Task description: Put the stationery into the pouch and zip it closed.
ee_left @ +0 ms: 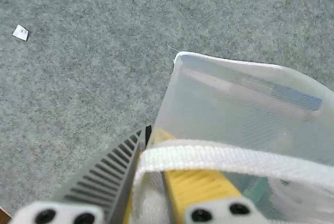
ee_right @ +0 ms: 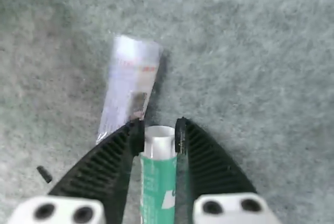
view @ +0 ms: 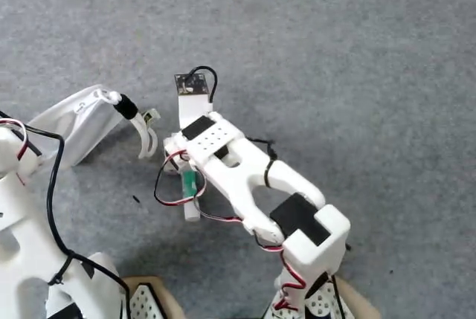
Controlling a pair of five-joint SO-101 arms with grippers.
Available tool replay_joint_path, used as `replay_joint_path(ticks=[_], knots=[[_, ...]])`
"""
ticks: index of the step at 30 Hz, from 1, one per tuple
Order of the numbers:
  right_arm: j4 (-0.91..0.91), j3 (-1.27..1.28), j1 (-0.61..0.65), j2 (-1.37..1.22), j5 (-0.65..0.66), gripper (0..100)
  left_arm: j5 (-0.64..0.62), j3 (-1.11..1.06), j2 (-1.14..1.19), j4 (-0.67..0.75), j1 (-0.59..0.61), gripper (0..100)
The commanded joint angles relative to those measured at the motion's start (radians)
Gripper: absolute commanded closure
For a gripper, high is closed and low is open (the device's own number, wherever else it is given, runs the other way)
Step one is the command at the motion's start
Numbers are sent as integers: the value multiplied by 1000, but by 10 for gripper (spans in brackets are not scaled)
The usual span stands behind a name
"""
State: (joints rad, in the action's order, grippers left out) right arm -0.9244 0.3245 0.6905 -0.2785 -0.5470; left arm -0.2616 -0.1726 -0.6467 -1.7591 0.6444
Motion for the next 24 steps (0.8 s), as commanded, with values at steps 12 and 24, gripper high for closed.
replay_joint_path(ticks=[12, 24], knots=[[-84, 10, -11, -13, -9, 796, -41, 15, 2, 11, 13, 972], [-94, 22, -15, -16, -6, 851, -41, 15, -2, 11, 13, 972]])
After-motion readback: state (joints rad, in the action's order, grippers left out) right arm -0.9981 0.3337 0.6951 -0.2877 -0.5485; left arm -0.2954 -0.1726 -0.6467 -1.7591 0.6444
